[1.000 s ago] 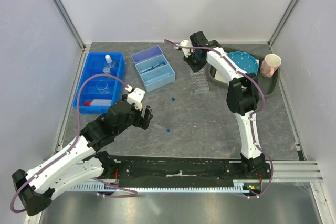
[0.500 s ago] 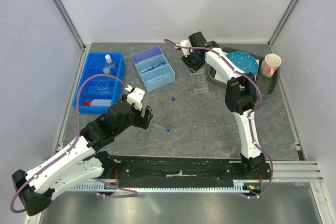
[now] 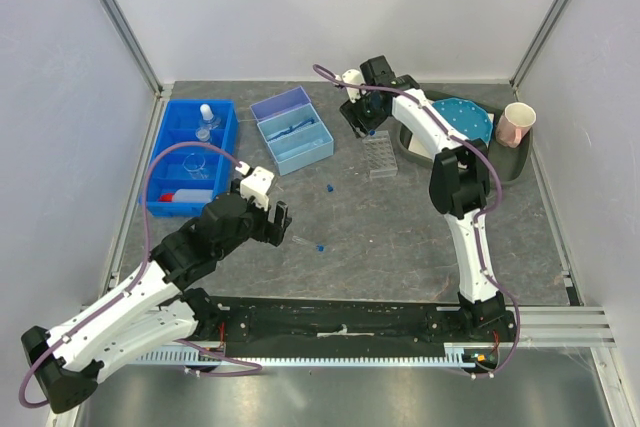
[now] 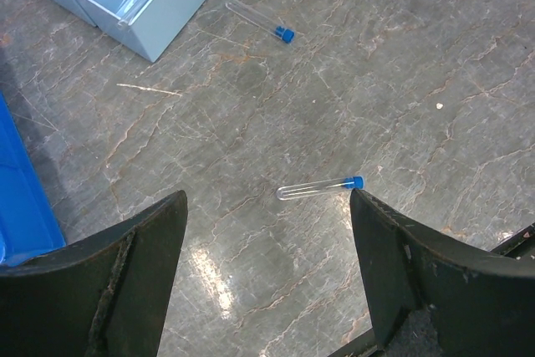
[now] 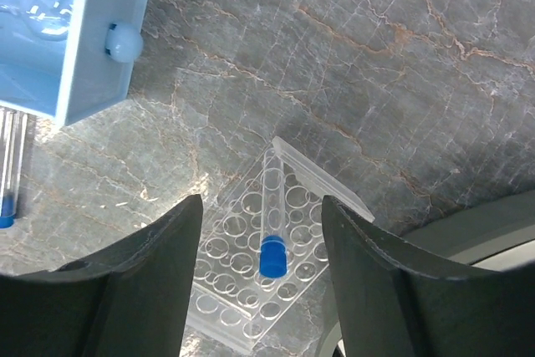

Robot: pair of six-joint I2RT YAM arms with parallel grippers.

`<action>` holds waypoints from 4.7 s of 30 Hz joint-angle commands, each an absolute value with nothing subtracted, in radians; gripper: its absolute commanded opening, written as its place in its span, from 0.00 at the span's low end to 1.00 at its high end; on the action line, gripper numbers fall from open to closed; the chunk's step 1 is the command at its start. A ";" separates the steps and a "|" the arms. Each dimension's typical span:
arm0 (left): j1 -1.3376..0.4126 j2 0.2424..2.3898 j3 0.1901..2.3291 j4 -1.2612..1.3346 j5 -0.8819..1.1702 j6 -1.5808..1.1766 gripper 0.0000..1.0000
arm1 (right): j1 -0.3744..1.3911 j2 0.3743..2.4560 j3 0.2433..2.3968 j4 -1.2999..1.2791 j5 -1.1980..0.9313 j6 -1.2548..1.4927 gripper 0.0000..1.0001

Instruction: Organize the chemistry lab equipment

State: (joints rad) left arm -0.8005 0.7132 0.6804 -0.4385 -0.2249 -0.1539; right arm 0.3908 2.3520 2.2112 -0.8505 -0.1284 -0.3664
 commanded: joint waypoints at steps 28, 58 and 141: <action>-0.796 0.675 0.667 -0.380 -0.193 -0.120 0.85 | 0.350 2.198 2.005 -0.805 -0.178 -0.262 0.33; -0.798 0.684 0.663 -0.376 -0.196 -0.123 0.85 | 0.348 2.244 2.142 -0.838 -0.140 -0.302 0.25; -0.647 2.204 1.692 -0.719 -0.370 -1.035 0.27 | 0.141 1.293 1.032 -0.451 -0.897 -0.333 0.72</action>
